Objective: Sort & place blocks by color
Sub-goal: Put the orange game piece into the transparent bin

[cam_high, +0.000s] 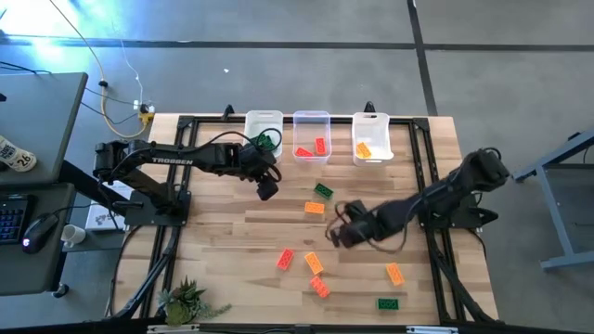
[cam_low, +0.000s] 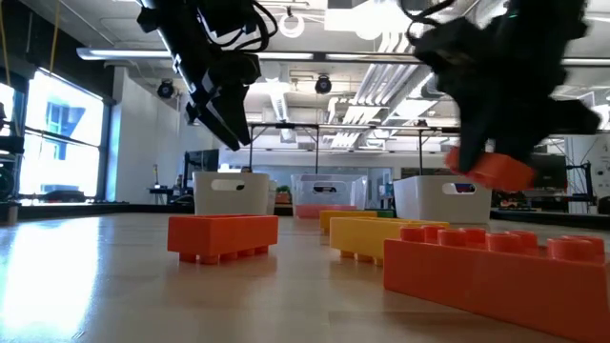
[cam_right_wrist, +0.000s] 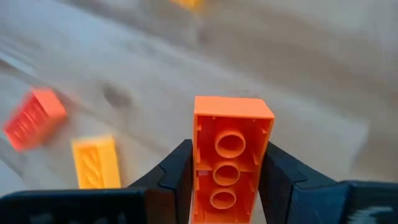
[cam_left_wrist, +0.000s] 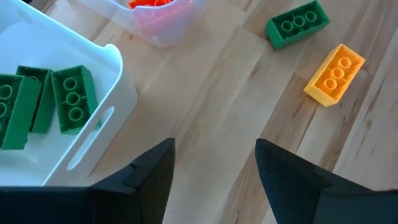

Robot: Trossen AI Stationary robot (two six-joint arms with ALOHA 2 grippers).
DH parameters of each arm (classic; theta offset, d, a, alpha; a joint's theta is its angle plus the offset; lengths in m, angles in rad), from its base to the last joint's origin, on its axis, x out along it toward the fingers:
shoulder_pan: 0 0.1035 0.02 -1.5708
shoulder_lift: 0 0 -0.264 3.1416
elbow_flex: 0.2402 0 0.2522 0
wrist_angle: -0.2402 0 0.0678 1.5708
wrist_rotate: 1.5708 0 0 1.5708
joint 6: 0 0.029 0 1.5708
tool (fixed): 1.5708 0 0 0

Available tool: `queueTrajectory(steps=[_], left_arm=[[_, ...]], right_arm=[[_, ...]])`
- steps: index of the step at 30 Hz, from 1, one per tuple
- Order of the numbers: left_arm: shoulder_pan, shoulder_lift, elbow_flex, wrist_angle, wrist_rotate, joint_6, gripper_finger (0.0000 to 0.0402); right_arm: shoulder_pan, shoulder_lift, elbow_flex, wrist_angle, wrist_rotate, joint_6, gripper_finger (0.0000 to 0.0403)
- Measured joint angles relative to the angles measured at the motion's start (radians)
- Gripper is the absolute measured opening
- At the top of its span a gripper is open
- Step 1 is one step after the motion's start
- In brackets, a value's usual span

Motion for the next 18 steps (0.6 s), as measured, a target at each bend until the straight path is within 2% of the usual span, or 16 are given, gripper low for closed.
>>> queueTrajectory(steps=[6, 18], left_arm=[[-0.006, 0.000, 0.000, 0.002, 0.012, -0.047, 0.0209], [-0.008, 0.000, 0.000, 0.003, 0.028, -0.105, 0.0209]], right_arm=[[-0.164, -0.034, 0.000, 0.121, -0.003, -0.335, 0.0113], [-0.500, -0.039, 0.002, 0.507, -0.006, -1.005, 0.0113]])
